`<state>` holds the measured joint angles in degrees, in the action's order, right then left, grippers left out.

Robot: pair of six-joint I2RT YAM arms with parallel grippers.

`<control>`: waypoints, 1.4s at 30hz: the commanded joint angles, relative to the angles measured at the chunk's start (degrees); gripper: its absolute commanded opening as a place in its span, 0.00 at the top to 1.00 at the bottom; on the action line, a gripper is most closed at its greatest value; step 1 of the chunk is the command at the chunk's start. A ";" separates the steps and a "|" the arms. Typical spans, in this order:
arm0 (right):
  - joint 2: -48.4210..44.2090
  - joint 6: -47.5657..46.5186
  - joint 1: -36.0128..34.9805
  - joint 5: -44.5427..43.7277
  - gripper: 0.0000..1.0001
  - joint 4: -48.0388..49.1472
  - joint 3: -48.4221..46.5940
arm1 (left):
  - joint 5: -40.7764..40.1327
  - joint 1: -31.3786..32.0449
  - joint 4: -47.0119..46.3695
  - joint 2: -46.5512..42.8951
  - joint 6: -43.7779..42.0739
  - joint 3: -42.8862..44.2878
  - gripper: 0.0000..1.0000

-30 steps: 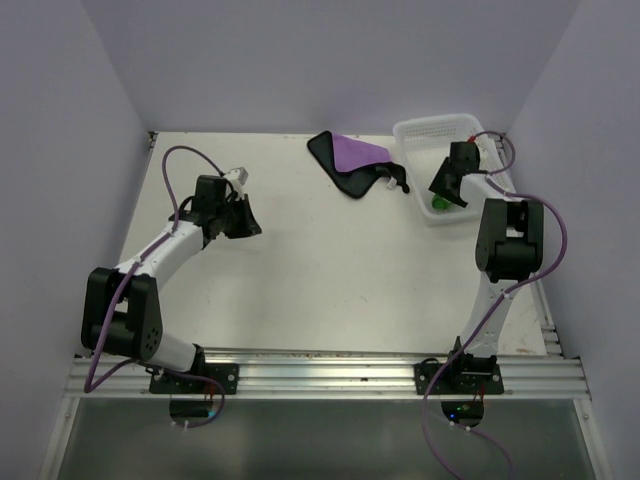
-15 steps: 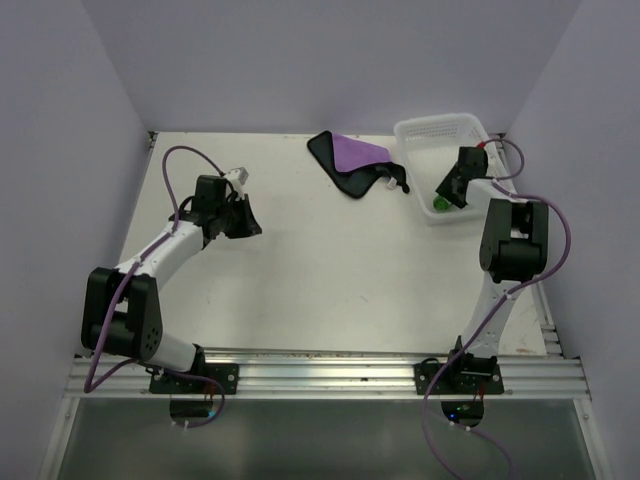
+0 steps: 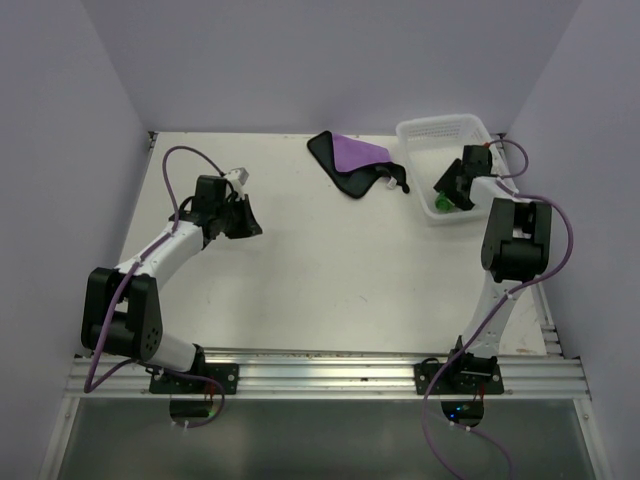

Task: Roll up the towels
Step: Place the rolled towel into the container, then move the towel to the center of the board

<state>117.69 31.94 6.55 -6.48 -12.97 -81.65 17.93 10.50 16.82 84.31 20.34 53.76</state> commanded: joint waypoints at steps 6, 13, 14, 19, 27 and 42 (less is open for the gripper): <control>-2.46 -0.65 0.92 -0.11 0.28 -3.90 -0.80 | 2.02 -0.57 -2.49 -1.34 -0.91 -0.67 0.95; -4.92 -1.44 0.93 0.77 0.19 -2.59 -0.44 | 2.37 -0.57 -2.76 -1.34 -0.91 -0.76 0.95; -5.27 -1.53 0.92 0.59 0.17 -2.50 -0.44 | 2.54 -0.57 -2.76 -1.34 -0.91 -0.76 0.95; -6.68 -1.89 0.93 0.33 0.14 -2.14 -1.06 | 2.63 -0.57 -2.76 -1.52 -0.91 -0.85 0.95; -7.47 -2.15 0.92 -3.54 0.12 -9.43 -4.75 | 3.16 -0.57 -2.93 -1.70 -0.91 -0.85 0.94; -16.96 -2.94 0.92 -4.51 0.11 -7.52 2.09 | 3.25 -0.57 -3.46 -3.19 -1.00 -1.11 0.85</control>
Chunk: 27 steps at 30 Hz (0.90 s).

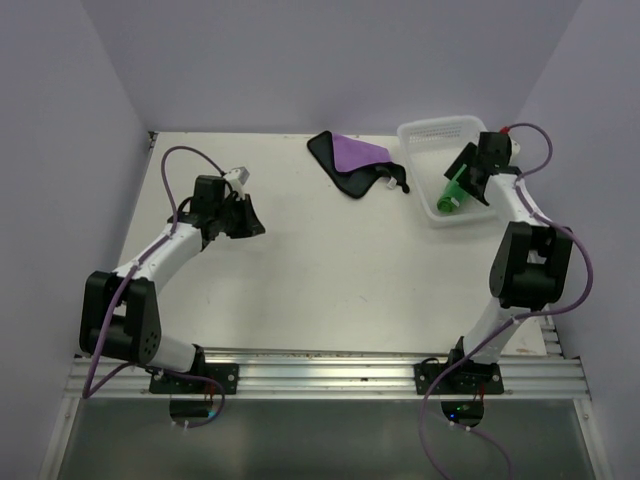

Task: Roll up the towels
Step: Move the towel to the center of the board

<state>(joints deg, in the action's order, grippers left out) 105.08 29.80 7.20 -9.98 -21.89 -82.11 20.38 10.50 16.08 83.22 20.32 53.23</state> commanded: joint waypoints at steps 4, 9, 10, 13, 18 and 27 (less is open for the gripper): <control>-11.44 -1.67 0.09 1.62 0.18 9.82 9.40 | 1.42 -0.57 -2.72 -2.01 -1.86 0.03 0.79; -17.88 -3.17 -1.13 8.04 0.28 19.68 16.62 | 2.47 -0.57 -3.59 -1.40 -0.90 0.38 0.74; -18.41 -3.95 -1.57 8.83 0.33 20.04 16.89 | 2.82 -0.57 -4.03 -1.39 -0.72 0.47 0.74; -20.26 -7.28 -5.16 9.71 0.39 20.40 17.51 | 2.38 -0.57 -3.07 -1.57 -1.33 1.08 0.73; -20.01 -11.61 -14.66 7.52 0.45 20.74 17.42 | -0.16 -0.57 -3.07 -3.15 -2.91 -0.40 0.72; 0.19 -9.86 -25.48 6.63 0.42 17.06 3.10 | -3.59 -0.57 -1.22 -4.55 -3.79 -0.15 0.66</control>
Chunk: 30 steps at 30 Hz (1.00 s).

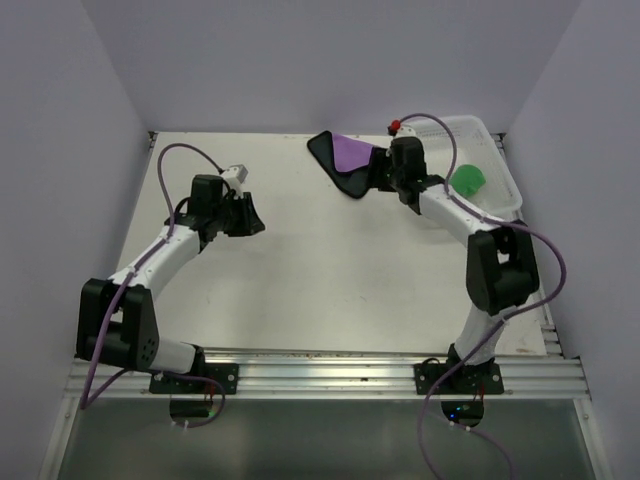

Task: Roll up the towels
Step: Move the towel to the center of the board

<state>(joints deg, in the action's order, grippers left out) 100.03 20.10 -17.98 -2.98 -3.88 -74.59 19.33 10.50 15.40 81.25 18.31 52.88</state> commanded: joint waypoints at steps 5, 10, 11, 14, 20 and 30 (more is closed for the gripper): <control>16.22 0.91 -1.71 -0.27 0.38 -3.59 -13.28 | -2.20 -0.57 -0.54 -2.86 -1.87 0.11 0.65; 23.54 1.00 -3.02 0.08 0.35 -7.98 -20.59 | -1.14 -0.57 -0.02 -2.59 -1.87 0.73 0.65; 24.15 0.91 -3.03 -0.18 0.35 -8.07 -21.99 | -1.49 -0.66 0.24 -2.68 -1.96 0.82 0.64; 26.88 0.82 -3.73 -0.53 0.34 -9.82 -24.89 | -0.79 -0.83 -0.10 -3.29 -1.87 0.56 0.64; 31.98 0.47 -4.87 -2.64 0.38 -17.11 -31.83 | 2.02 -1.10 -0.63 -3.12 -1.43 0.64 0.63; 35.33 0.38 -5.84 -3.26 0.84 -22.66 -35.01 | 3.78 -1.71 -0.72 -3.73 -1.17 0.47 0.62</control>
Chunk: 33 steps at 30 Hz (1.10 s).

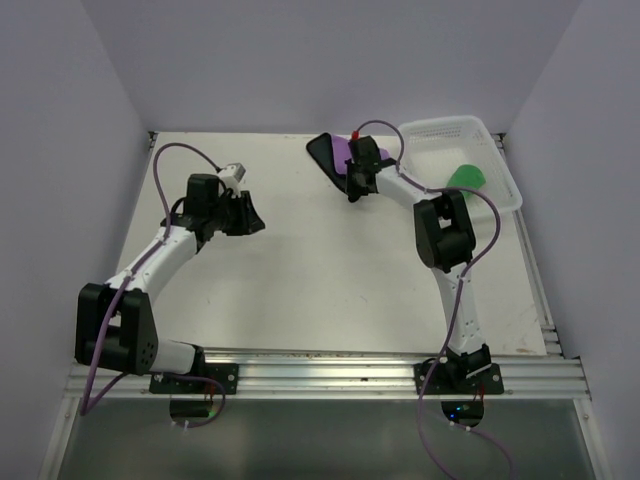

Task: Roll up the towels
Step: Move the towel to the center of the board

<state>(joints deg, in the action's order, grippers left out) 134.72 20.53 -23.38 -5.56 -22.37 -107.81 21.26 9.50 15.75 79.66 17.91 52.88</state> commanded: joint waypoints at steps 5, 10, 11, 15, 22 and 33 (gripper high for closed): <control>-3.83 -2.42 -2.37 0.20 1.00 -4.08 1.88 | 0.55 -0.88 -0.90 -3.71 -0.86 0.12 0.62; -11.65 -2.88 -9.83 -0.76 1.00 -5.84 9.35 | -2.44 -0.88 -0.81 -6.09 -0.95 -0.59 0.62; -13.15 -1.74 -11.15 -1.37 1.00 -6.97 12.68 | -3.40 -0.88 -0.81 -6.62 -1.04 -0.76 0.62; -20.97 7.56 -21.76 -2.78 1.00 -6.72 22.89 | -6.75 -0.97 0.07 -7.76 -0.95 -0.76 0.62; -29.50 21.64 -33.75 4.76 0.65 4.34 36.25 | -16.15 -1.15 1.21 -11.54 -1.30 -0.94 0.60; -51.90 19.27 -29.11 -3.22 0.49 -4.60 44.25 | -17.13 -1.24 1.13 -10.49 -0.34 -1.47 0.55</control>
<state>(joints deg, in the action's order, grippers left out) 88.38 38.65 -53.76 -5.45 -23.09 -66.85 4.19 8.73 17.43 68.49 17.85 52.14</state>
